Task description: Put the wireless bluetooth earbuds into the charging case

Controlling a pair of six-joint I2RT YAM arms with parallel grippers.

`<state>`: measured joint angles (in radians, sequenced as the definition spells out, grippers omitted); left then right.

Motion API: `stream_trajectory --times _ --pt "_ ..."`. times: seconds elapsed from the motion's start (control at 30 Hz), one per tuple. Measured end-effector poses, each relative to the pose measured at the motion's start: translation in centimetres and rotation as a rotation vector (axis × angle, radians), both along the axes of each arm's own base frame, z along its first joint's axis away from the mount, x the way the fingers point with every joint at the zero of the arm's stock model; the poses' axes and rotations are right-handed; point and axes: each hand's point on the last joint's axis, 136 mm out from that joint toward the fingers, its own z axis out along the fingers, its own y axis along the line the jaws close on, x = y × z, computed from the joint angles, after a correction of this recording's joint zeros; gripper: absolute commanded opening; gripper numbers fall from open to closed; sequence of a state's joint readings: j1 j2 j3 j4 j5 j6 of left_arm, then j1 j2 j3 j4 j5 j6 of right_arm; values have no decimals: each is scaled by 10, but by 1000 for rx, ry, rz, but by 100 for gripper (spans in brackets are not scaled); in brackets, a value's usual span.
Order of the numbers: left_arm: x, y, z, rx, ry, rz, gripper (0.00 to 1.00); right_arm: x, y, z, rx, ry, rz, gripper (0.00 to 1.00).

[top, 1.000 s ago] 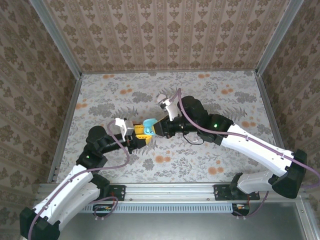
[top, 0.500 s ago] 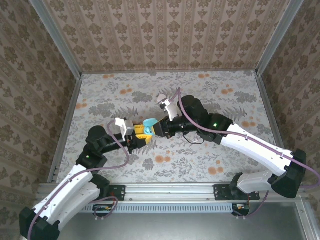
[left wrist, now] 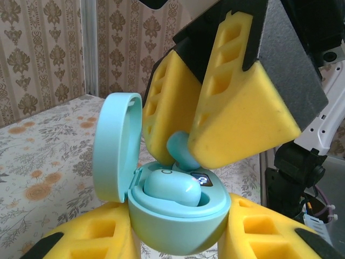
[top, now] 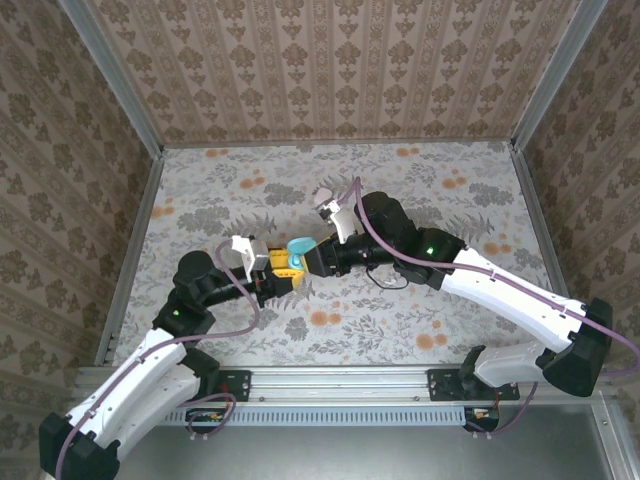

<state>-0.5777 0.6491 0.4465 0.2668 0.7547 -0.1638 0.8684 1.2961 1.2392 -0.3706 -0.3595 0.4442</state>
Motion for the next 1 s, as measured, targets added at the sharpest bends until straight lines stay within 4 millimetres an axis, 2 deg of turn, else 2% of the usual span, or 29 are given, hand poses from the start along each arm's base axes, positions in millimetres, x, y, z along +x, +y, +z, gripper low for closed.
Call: stream_trajectory --times 0.33,1.0 --pt "0 -1 -2 5 8 3 30 0 -2 -2 -15 7 -8 43" --pt "3 0 -1 4 5 21 30 4 -1 2 -52 38 -19 45"
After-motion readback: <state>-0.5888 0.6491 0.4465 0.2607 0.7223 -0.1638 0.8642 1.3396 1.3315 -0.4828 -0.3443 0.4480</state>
